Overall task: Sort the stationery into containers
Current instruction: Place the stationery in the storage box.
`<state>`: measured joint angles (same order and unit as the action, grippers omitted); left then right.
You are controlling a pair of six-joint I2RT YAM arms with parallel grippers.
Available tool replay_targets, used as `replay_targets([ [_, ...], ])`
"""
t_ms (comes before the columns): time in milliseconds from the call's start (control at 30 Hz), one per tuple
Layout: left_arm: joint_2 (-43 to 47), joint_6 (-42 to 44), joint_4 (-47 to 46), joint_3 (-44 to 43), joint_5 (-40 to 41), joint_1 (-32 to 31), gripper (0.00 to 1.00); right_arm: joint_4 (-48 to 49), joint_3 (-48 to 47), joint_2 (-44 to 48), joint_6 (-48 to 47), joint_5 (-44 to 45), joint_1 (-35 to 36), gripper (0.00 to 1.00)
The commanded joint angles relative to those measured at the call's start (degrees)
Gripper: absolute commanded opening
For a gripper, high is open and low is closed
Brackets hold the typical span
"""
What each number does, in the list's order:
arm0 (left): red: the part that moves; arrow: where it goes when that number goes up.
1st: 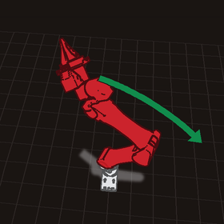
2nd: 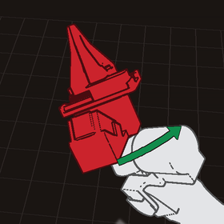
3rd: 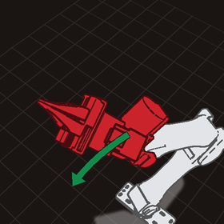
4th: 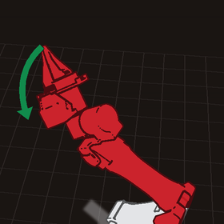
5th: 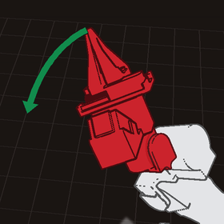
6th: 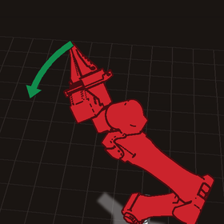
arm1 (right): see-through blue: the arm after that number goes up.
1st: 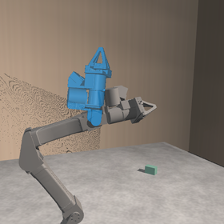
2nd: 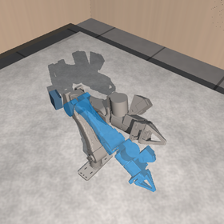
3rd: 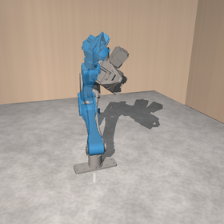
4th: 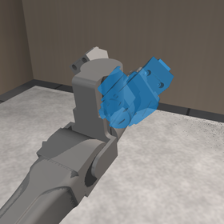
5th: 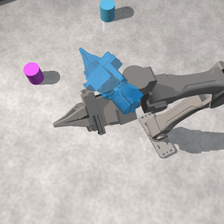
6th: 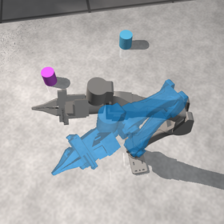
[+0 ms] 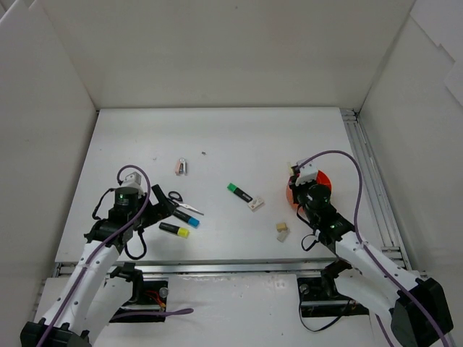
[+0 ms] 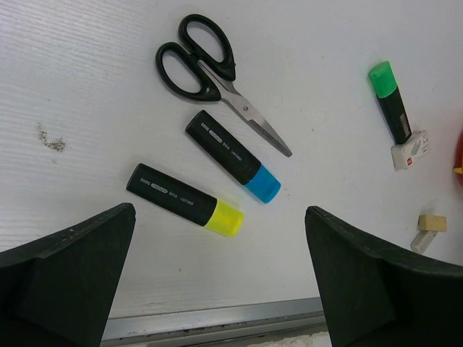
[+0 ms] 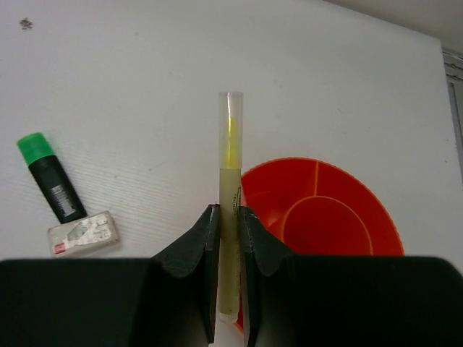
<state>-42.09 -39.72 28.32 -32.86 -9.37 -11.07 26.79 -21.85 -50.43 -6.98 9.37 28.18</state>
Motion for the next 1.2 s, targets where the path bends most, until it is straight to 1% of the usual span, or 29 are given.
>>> replay_targets([
  [0,-1.1,2.6,-4.8,-3.6,-1.3,0.5,0.99,3.3,0.3,2.7,1.4,-1.4,-3.4,0.0],
  [67,-1.8,3.2,-5.4,-4.0,-1.3,0.5,0.99,3.2,0.9,3.6,0.2,-3.8,-6.0,0.0],
  [100,-1.9,3.6,-6.0,-4.1,-1.3,0.5,0.99,3.4,1.4,3.3,-1.4,-6.6,-6.9,0.0],
  [167,-2.9,4.3,-6.6,-4.6,-1.8,0.5,1.0,4.0,1.3,1.2,-2.6,-8.1,-8.4,0.0],
  [200,-3.2,5.1,-7.1,-4.8,-1.9,0.5,1.0,4.2,1.2,0.3,-4.7,-11.7,-8.9,0.0],
  [267,-4.3,5.7,-7.3,-5.6,-2.3,0.5,1.0,3.9,0.4,-1.9,-6.0,-16.1,-10.3,0.0],
  [400,-5.6,7.0,-8.9,-6.2,-3.5,0.5,1.0,4.9,1.5,-2.8,-9.6,-17.6,-12.2,0.0],
  [533,-7.6,8.3,-9.6,-7.7,-4.7,0.5,1.0,4.9,2.5,-1.9,-10.0,-21.0,-14.1,0.0],
  [600,-8.5,8.8,-10.1,-7.9,-5.0,0.5,0.99,5.2,2.9,-1.9,-9.8,-19.8,-14.4,0.05],
  [633,-9.4,8.9,-10.3,-8.1,-5.4,0.5,0.99,5.5,3.1,-1.9,-9.6,-19.5,-14.6,0.11],
  [700,-10.0,9.2,-10.6,-8.2,-5.8,0.5,0.99,5.5,2.9,-2.3,-9.6,-21.1,-15.0,0.19],
  [733,-10.7,9.3,-10.6,-8.5,-5.9,0.5,1.0,5.4,2.9,-2.5,-9.5,-21.7,-15.2,0.26],
  [800,-11.0,9.5,-10.7,-8.7,-6.1,0.5,1.0,5.1,2.9,-2.4,-9.3,-21.4,-15.2,0.34],
  [867,-11.0,9.6,-10.8,-8.7,-6.3,0.5,1.0,3.8,2.4,-1.8,-9.1,-22.3,-15.3,0.38],
  [900,-11.0,9.6,-11.1,-8.6,-6.4,0.5,0.99,3.5,2.4,-1.3,-9.1,-22.6,-15.3,0.42],
  [1000,-10.8,9.7,-11.5,-8.5,-6.6,0.5,0.99,2.3,2.2,1.1,-8.2,-23.6,-15.0,0.46],
  [1033,-10.8,9.6,-11.7,-8.4,-6.7,0.5,0.99,1.8,1.9,2.5,-8.0,-23.6,-15.3,0.5],
  [1100,-11.0,9.6,-11.9,-8.7,-7.2,0.5,0.99,-0.1,1.0,4.3,-7.3,-24.1,-15.4,0.52],
  [1167,-10.9,9.6,-12.1,-8.7,-7.8,0.5,0.99,-1.0,0.2,6.7,-5.5,-23.2,-15.4,0.58],
])
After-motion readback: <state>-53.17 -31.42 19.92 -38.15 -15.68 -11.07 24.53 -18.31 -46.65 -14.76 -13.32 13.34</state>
